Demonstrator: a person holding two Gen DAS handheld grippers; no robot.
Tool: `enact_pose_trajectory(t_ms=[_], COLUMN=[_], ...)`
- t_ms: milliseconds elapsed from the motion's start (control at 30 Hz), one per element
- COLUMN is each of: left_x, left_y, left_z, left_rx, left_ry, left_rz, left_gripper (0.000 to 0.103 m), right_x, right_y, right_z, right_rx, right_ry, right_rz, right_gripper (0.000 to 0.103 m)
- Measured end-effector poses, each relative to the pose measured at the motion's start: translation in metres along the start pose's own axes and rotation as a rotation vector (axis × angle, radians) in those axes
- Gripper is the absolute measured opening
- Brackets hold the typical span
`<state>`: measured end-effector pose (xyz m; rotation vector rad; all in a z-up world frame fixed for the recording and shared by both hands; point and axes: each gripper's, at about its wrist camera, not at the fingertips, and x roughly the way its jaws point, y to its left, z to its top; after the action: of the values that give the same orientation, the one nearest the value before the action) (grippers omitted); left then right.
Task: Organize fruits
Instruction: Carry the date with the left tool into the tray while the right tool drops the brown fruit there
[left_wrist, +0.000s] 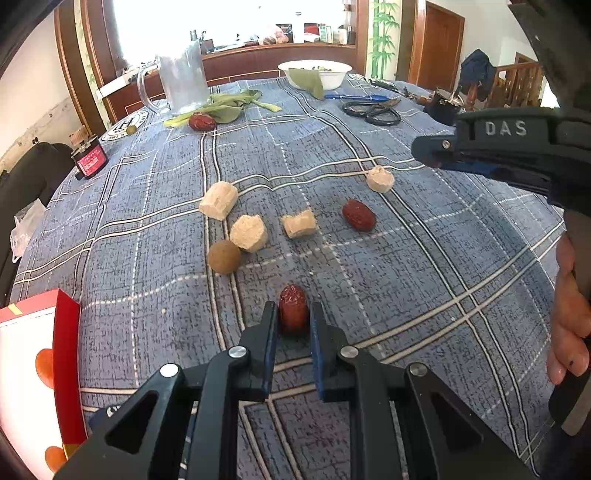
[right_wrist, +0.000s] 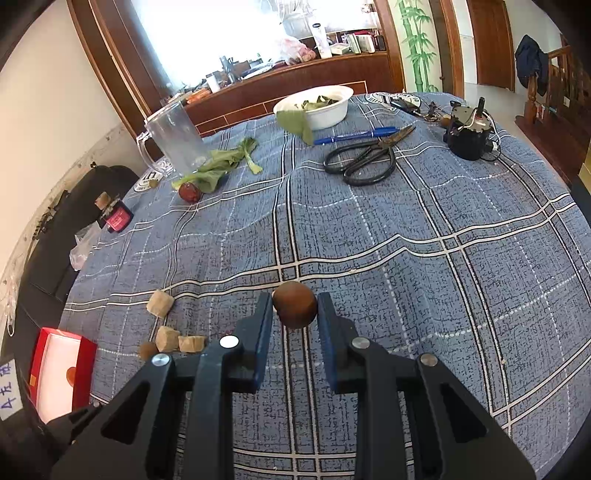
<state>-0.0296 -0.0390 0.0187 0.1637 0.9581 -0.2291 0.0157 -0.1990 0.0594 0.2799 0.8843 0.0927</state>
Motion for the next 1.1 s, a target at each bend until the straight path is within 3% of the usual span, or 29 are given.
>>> enact_pose_trajectory(t_ms=[433,767,1100], left_x=[-0.025,-0.052,-0.064], left_y=[0.000,0.034,0.060], left_z=[-0.005,-0.021,-0.039], left_rx=[-0.022,-0.090,-0.142], left_ry=[-0.035,-0.078,-0.094], left_rz=[-0.041,-0.038,-0.059], left_gripper=[0.015,0.015,0.015], right_x=[-0.002,-0.001,0.005], right_y=[-0.002,-0.006,-0.005], right_z=[0.000,0.000,-0.002], right_rx=[0.004,0.039,0.033], right_ry=[-0.010,0.000,0.007], right_rz=[0.019,0.103,0.114], right_gripper=[0.026,0.026,0.026])
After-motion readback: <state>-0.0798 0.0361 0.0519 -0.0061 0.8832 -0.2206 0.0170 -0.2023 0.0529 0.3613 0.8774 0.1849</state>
